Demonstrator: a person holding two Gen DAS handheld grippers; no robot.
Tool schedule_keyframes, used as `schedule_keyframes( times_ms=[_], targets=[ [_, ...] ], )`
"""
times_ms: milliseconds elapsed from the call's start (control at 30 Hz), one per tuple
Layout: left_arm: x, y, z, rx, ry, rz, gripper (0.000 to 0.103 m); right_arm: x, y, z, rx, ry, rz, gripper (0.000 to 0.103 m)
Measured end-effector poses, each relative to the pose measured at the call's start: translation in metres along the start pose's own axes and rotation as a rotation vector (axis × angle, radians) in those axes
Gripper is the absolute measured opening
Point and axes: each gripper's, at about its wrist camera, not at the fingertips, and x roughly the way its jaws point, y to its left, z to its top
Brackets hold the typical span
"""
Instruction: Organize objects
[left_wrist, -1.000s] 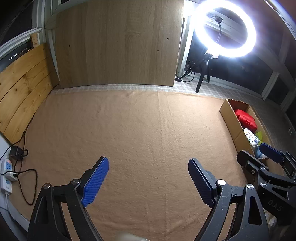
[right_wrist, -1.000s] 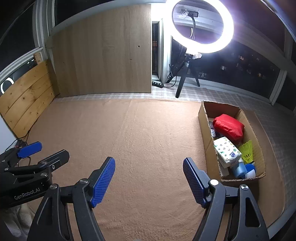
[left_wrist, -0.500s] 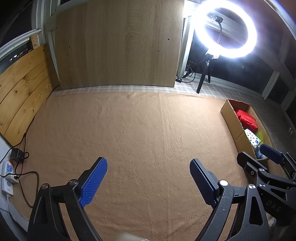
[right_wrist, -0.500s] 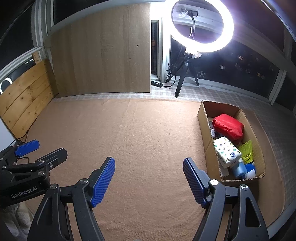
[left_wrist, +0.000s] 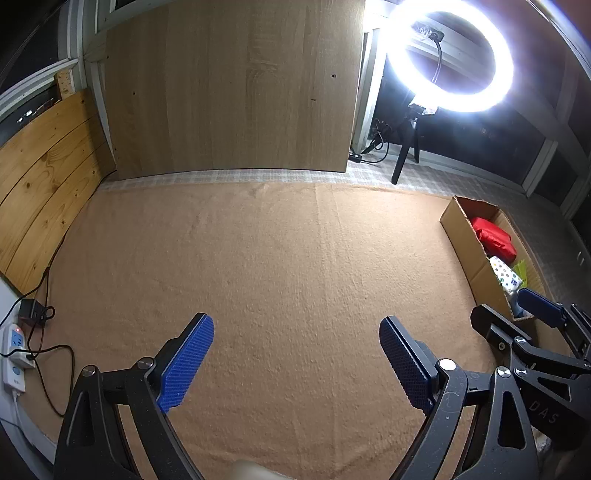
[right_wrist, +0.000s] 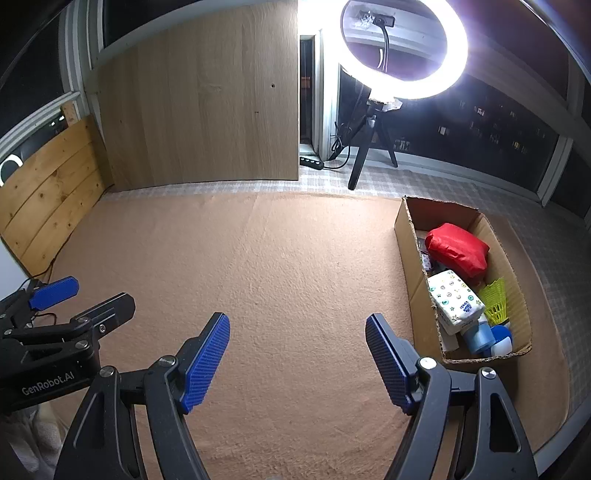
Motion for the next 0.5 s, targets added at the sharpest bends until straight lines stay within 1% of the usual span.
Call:
schedule_keyframes(
  times_ms=[500],
  targets=[
    [0.0019, 0.0005, 0.0008, 0.003, -0.003, 0.009, 0.094, -0.0006, -0.0062, -0.0016, 0.016, 0.000, -0.009, 0.073]
  ],
)
